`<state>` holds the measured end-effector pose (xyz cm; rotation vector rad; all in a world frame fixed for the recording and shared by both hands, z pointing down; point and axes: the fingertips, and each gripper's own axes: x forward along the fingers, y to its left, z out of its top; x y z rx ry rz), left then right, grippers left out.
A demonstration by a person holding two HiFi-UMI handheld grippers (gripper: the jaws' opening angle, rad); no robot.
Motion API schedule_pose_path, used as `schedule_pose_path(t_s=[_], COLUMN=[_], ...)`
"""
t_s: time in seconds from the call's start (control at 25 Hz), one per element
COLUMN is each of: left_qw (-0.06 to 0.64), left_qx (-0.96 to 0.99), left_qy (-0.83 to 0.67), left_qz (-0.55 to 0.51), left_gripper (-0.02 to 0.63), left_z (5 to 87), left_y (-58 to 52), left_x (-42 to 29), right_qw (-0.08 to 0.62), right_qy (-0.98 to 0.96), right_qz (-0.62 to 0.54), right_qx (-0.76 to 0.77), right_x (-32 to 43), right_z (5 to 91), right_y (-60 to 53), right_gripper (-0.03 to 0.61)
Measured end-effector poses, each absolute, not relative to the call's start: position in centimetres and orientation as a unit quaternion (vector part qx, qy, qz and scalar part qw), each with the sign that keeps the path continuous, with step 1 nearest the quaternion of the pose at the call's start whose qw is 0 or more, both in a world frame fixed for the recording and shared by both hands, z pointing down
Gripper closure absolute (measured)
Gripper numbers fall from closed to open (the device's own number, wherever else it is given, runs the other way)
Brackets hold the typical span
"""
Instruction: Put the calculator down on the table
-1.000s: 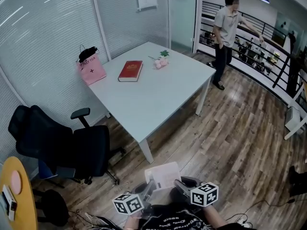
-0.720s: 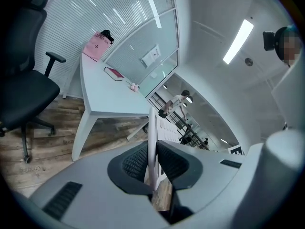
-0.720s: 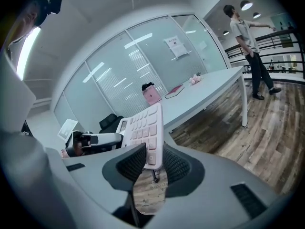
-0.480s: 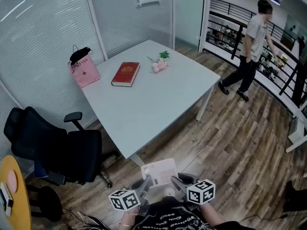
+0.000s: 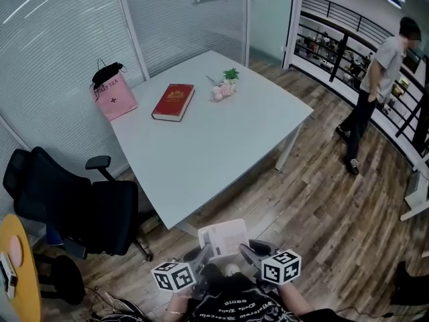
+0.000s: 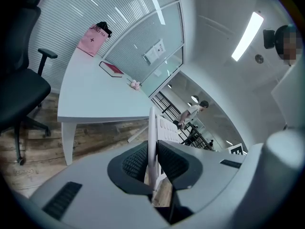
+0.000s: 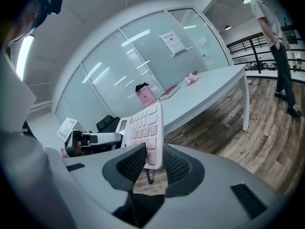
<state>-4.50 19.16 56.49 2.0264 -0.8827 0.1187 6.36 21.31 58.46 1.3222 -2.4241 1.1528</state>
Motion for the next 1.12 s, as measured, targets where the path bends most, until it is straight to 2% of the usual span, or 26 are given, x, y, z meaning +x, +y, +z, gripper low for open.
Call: schedule_pose_path(t_s=[0.44, 0.72, 1.12], left_qw=[0.454, 0.435, 0.446], left_qx=[0.821, 0.831, 0.833], left_qy=[-0.342, -0.339, -0.32], left_qz=[0.05, 0.072, 0.073], left_gripper=[0.546, 0.546, 0.546], left_z=[56.4, 55.9, 55.3], left_y=[12.5, 3.8, -8.8], left_x=[-4.4, -3.6, -3.7], right_qw=[0.059, 0.06, 0.061], right_qy=[-0.803, -0.796, -0.788], right_qz=[0.386, 0.389, 0.385], right_qx=[0.45, 0.46, 0.477], right_x=[6.4, 7.0, 6.8], right_z=[58.3, 58.2, 57.3], right_y=[15.1, 6.7, -5.4], right_gripper=[0.46, 0.46, 0.46])
